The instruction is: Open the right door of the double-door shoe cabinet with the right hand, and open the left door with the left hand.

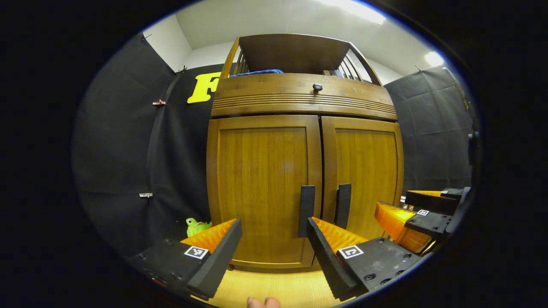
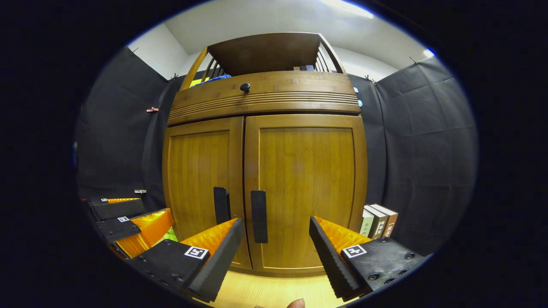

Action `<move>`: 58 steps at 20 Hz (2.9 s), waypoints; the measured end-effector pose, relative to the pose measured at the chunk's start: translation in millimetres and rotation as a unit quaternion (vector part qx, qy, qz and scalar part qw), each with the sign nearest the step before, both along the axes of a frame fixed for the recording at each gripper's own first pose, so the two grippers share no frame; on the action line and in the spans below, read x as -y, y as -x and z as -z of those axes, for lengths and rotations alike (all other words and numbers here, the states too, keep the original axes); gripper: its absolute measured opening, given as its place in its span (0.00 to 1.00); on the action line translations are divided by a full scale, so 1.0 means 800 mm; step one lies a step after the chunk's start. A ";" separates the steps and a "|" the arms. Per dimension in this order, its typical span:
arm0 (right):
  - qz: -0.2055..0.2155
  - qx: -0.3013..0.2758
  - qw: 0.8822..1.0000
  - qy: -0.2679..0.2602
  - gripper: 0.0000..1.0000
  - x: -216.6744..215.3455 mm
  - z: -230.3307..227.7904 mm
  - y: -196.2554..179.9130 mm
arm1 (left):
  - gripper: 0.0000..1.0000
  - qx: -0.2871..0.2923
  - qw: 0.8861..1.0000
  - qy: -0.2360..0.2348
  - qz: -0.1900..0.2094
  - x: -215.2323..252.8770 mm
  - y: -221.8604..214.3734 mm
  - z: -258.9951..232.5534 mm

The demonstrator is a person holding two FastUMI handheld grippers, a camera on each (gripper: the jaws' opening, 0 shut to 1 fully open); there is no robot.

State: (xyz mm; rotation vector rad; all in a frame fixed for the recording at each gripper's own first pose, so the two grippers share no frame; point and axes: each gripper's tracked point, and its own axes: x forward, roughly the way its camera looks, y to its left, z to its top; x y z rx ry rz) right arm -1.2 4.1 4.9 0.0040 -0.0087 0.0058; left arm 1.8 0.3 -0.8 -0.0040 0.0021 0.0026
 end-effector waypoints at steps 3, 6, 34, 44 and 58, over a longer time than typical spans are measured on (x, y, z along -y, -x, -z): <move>-0.001 0.002 1.000 -0.001 0.98 0.000 -0.002 0.000 | 0.95 0.002 1.000 -0.001 0.001 0.001 0.001 -0.002; 0.000 0.004 1.000 -0.001 0.98 -0.001 -0.005 -0.002 | 0.94 0.003 1.000 0.000 -0.001 0.000 0.001 -0.002; -0.020 -0.029 0.999 -0.019 0.56 -0.046 0.084 -0.182 | 0.95 -0.029 0.998 0.011 -0.048 -0.028 0.072 0.090; -0.073 -0.038 0.997 -0.008 0.22 -0.045 0.080 -0.137 | 0.95 -0.012 0.998 0.037 -0.052 -0.029 0.089 0.077; -0.119 -0.010 0.993 -0.021 0.17 0.016 0.057 0.011 | 0.93 -0.012 0.999 0.026 -0.045 0.023 0.082 0.074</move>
